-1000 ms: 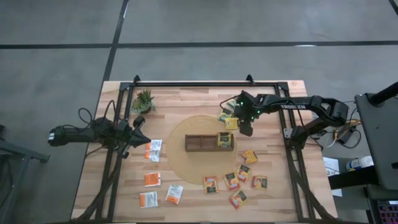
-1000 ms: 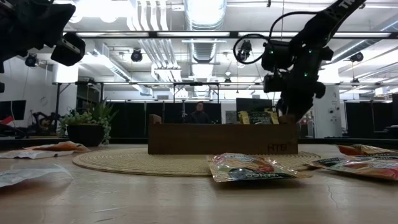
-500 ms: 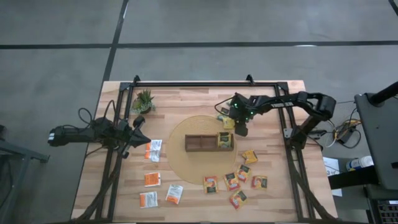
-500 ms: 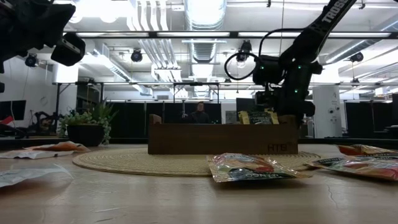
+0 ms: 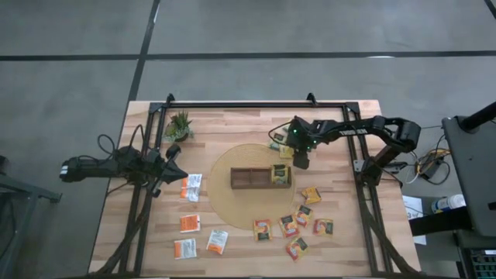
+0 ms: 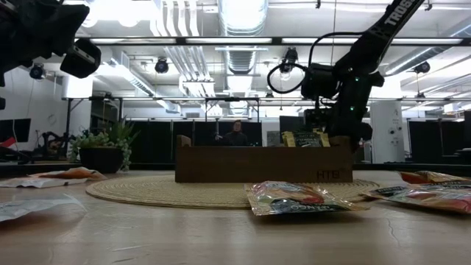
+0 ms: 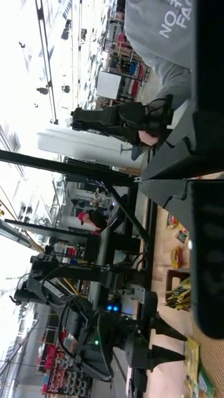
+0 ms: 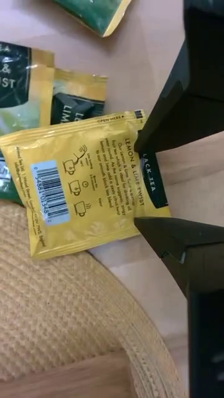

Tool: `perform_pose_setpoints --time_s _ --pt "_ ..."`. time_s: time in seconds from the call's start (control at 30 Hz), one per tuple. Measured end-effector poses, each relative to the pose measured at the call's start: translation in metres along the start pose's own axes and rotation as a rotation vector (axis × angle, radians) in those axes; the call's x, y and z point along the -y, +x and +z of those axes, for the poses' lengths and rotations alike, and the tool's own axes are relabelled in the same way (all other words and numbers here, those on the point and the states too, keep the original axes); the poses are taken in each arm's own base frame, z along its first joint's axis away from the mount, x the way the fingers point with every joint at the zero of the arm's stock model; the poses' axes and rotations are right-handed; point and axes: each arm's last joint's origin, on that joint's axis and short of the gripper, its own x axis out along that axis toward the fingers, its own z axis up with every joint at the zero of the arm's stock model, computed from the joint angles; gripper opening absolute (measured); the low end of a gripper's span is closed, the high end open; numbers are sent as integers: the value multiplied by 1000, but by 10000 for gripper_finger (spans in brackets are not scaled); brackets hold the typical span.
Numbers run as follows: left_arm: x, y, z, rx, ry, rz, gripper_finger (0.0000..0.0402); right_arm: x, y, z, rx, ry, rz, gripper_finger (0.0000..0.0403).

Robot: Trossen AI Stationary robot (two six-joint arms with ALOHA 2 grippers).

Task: Pick & Place Tea
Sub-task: Put the yellow tea bag into the right of the wooden organizer

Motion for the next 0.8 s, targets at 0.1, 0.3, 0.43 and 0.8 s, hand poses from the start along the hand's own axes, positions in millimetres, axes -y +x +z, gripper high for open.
perform_pose_setpoints --time_s 0.1,0.3,0.43,0.8 --pt "0 0 0 0 0 0 0 0 1 0 0 -4 1 178" --pt "0 0 0 0 0 0 0 1 10 1 -18 14 4 178" --pt "0 0 0 0 0 0 0 1 13 -1 -40 17 9 167" --pt "0 0 0 0 0 0 0 1 14 -4 -66 0 22 35"
